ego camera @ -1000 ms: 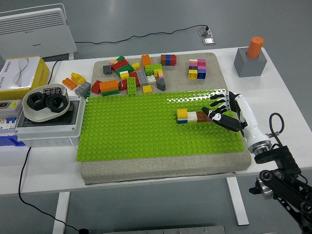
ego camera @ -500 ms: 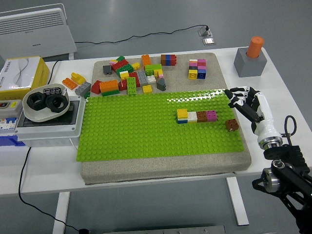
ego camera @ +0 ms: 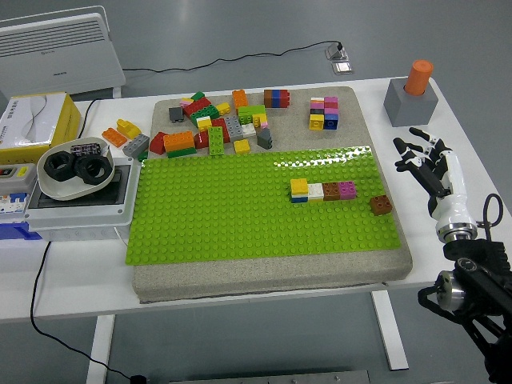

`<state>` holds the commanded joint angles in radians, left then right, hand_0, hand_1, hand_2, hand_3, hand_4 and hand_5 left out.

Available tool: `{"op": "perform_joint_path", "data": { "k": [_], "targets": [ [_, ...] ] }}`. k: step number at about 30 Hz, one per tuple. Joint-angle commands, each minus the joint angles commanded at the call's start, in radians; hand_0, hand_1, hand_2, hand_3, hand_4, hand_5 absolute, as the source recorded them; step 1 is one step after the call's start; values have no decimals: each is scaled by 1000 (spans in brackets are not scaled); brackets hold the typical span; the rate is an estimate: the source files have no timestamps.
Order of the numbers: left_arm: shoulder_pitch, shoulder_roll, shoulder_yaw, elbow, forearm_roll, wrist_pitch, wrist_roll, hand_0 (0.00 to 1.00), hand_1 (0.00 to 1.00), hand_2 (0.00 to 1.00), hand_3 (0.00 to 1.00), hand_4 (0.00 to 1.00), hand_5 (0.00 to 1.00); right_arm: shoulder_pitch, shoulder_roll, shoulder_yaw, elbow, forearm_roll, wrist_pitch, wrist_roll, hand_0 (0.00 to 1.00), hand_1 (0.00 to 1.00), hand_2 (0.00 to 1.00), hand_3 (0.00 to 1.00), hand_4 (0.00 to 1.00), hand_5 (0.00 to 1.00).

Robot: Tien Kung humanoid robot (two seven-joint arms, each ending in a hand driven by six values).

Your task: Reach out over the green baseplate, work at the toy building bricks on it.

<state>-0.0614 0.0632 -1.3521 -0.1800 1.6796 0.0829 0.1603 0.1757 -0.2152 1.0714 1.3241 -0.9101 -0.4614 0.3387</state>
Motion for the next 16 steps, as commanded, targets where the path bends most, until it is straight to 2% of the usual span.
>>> {"op": "perform_joint_path", "data": {
  "k": [4, 5, 8, 10, 11, 16],
  "targets": [
    [-1, 6, 5, 0, -14, -1, -2, 680, 493, 429, 565, 562, 19, -1, 0, 10, 3, -35, -12, -27, 437, 403, 568, 715, 936, 473],
    [-1, 10, 6, 0, -21, -2, -3, 680, 492, 421, 563, 574, 10, 1, -1, 9, 3, -42, -15, -34, 427, 395, 556, 667, 872, 424],
    [-2, 17, -1, 0, -24, -2, -5, 680, 492, 421, 563, 574, 10, 8, -2, 4, 5, -63, -19, -48, 427, 395, 556, 667, 872, 424],
    [-2, 17, -7, 0, -18, 0, -4, 680, 492, 421, 563, 574, 10, 9, -2, 8, 14, -106, -24, -67, 427, 395, 556, 667, 872, 424],
    [-2, 17, -10, 0, -15, 0, -4, 677, 488, 417, 552, 580, 7, 10, -3, 12, 19, -126, -26, -75, 424, 393, 561, 652, 838, 390],
    [-5, 18, -21, 0, 11, 2, 2, 677, 488, 417, 552, 580, 7, 11, -11, 34, 56, -258, -36, -140, 424, 393, 561, 652, 838, 390]
  ]
}}
